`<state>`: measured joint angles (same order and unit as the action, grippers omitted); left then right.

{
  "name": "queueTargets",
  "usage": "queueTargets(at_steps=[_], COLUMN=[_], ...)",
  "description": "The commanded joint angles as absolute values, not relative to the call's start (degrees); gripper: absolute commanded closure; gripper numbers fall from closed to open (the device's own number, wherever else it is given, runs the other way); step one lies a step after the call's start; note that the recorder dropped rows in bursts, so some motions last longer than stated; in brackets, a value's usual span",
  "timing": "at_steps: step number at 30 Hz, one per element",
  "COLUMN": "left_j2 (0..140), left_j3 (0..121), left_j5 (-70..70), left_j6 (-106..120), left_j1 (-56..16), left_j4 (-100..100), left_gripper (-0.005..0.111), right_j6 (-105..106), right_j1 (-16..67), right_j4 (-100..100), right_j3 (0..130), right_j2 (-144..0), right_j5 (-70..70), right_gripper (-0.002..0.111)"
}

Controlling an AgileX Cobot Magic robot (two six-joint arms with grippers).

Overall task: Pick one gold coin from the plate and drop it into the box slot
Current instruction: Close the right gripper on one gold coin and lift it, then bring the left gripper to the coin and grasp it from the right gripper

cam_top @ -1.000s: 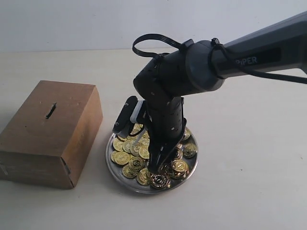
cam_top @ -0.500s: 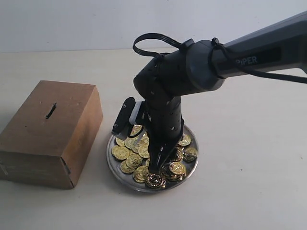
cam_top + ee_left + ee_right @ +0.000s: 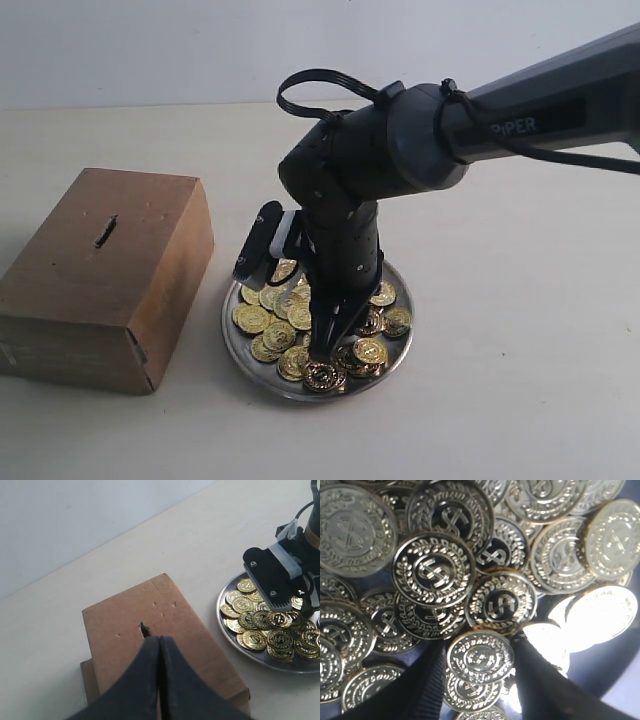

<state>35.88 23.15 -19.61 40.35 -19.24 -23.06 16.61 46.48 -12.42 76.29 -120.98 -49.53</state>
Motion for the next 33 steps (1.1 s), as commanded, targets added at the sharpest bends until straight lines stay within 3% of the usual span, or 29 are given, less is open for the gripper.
queueTargets(at_steps=[1, 14, 17, 23, 28, 33], left_j2=[35.6, 35.8, 36.1, 40.8, 48.9, 54.7], left_j3=[23.4, 23.4, 23.4, 23.4, 23.4, 23.4], left_j5=[-19.1, -20.8, -20.8, -17.2, -9.0, -3.8], left_j6=[40.3, 55.3, 64.5, 89.1, 102.7, 106.3], left_j1=[-19.6, -22.0, -24.2, -26.7, -29.2, -37.8], left_j4=[-23.5, -23.3, -23.3, -23.4, -23.3, -22.4], left_gripper=[0.107, 0.106, 0.094, 0.047, 0.047, 0.048], right_j6=[16.3, 22.3, 26.7, 34.9, 44.2, 53.3], right_j1=[46.5, 46.5, 46.5, 46.5, 46.5, 46.5], right_j4=[-11.0, -7.3, -3.5, 4.7, 15.1, 23.6], right_j3=[76.4, 76.4, 76.4, 76.4, 76.4, 76.4], right_j2=[-121.9, -114.0, -111.1, -104.6, -99.9, -96.4], right_j5=[-49.4, -49.9, -50.6, -51.6, -54.2, -58.9], right_gripper=[0.069, 0.069, 0.069, 0.069, 0.069, 0.069])
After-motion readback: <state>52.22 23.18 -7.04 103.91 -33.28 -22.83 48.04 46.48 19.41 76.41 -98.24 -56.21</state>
